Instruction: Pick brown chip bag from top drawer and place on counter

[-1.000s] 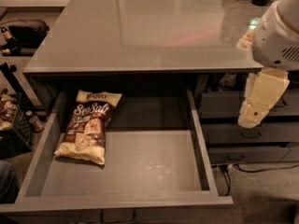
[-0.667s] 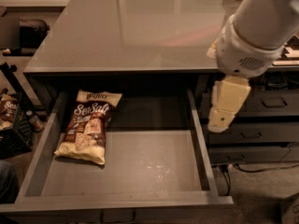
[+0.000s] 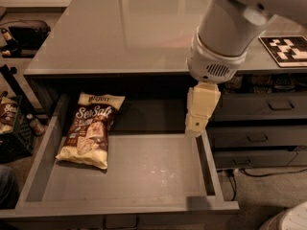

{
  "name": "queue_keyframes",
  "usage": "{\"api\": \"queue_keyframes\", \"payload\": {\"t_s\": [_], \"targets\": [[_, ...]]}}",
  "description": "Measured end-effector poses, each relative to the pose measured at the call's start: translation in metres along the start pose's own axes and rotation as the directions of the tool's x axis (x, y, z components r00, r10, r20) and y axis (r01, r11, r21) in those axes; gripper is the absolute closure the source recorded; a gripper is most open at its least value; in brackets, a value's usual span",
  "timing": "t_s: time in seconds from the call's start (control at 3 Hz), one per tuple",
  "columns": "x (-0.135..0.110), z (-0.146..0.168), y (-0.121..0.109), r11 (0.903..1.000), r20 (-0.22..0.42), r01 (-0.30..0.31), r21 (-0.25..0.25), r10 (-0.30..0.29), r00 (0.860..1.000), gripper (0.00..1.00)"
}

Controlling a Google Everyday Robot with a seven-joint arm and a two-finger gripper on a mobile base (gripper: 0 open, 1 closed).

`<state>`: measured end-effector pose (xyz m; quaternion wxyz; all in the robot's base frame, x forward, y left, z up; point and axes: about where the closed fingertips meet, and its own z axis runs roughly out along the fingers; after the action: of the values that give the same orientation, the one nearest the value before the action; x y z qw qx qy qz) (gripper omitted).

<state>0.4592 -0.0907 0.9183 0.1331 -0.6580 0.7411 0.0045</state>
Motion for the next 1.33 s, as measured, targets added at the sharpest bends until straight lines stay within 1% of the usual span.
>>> {"api": "queue_keyframes", "payload": {"t_s": [0.33,0.67,1.0,1.33], "targets": [[-0.018,0.018,0.002,0.9995,0.022,0.027,-0.016,-0.027,0.999,0.00],[-0.051,0.052,-0.003,0.9971,0.013,0.062,-0.043,-0.062,0.998,0.00],[-0.084,0.086,-0.003,0.9904,0.007,0.098,-0.098,-0.098,0.995,0.00],[-0.087,0.089,-0.003,0.9892,0.008,0.103,-0.104,-0.103,0.995,0.00]]}}
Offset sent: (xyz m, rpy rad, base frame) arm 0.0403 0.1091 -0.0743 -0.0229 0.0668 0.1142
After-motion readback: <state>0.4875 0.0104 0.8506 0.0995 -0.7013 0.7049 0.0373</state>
